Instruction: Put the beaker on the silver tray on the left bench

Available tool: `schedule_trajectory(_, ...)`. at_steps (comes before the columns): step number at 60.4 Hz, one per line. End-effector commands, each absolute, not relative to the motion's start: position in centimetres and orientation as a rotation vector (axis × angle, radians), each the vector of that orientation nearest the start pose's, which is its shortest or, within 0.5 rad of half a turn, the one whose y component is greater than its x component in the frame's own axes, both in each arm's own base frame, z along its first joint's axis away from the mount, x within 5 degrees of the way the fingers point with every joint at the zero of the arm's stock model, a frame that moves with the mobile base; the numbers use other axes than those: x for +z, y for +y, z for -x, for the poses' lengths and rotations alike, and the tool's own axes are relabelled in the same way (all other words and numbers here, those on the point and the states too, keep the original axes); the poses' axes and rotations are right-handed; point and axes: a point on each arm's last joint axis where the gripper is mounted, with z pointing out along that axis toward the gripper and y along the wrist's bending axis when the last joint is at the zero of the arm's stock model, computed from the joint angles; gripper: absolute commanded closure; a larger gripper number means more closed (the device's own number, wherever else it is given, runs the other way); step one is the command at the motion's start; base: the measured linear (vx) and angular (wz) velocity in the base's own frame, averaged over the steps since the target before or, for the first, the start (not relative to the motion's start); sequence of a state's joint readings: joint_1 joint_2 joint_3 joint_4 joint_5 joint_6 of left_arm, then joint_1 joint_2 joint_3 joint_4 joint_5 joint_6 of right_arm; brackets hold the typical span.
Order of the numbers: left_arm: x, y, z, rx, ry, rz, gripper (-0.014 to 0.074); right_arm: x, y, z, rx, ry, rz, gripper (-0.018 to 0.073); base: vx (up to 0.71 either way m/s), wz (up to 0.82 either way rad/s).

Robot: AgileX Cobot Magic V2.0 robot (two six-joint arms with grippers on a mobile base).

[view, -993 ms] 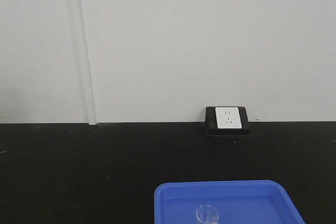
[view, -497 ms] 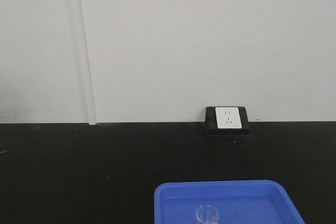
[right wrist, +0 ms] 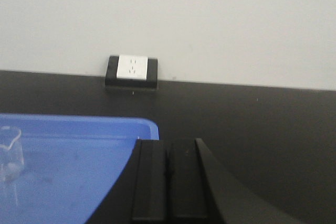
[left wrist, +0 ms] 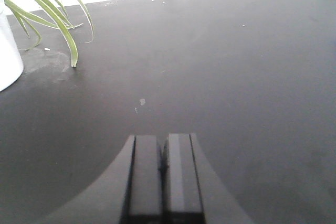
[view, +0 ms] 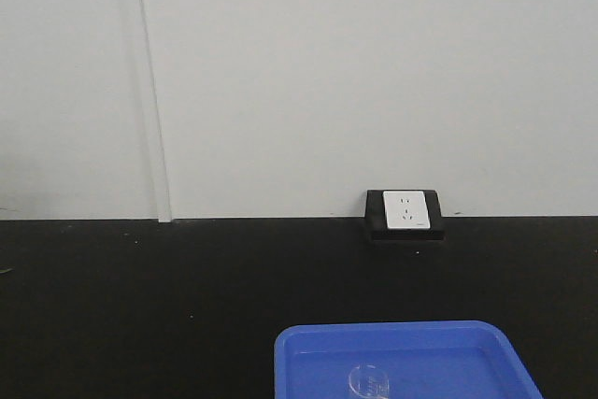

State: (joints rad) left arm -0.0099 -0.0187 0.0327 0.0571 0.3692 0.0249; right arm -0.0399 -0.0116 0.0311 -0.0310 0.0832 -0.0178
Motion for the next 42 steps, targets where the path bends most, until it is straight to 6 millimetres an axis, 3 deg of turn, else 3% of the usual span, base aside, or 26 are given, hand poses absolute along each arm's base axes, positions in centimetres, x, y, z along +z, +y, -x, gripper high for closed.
schedule_trajectory(1,17.1,0.1,-5.4,0.056,1.796,-0.070,0.0595,20.6,-0.2,-5.6,-0.083,1.449,0.017,0.0571,0.00,0.00)
schedule_trajectory(20,17.1,0.1,-5.4,0.056,1.796,-0.070,0.0595,22.8,-0.1,-5.1,-0.075,1.218,0.016,0.0571,0.00,0.00)
schedule_trajectory(28,17.1,0.1,-5.4,0.056,1.796,-0.070,0.0595,25.6,-0.1,-4.4,-0.078,1.143,0.017,0.0571,0.00,0.00)
schedule_trajectory(35,17.1,0.1,-5.4,0.056,1.796,-0.070,0.0595,28.7,-0.1,-4.4,-0.087,1.210,0.017,0.0571,0.00,0.00)
schedule_trajectory(42,17.1,0.1,-5.4,0.056,1.796,-0.070,0.0595,30.1,-0.2,-5.5,-0.087,1.391,0.013,0.0571,0.00,0.00)
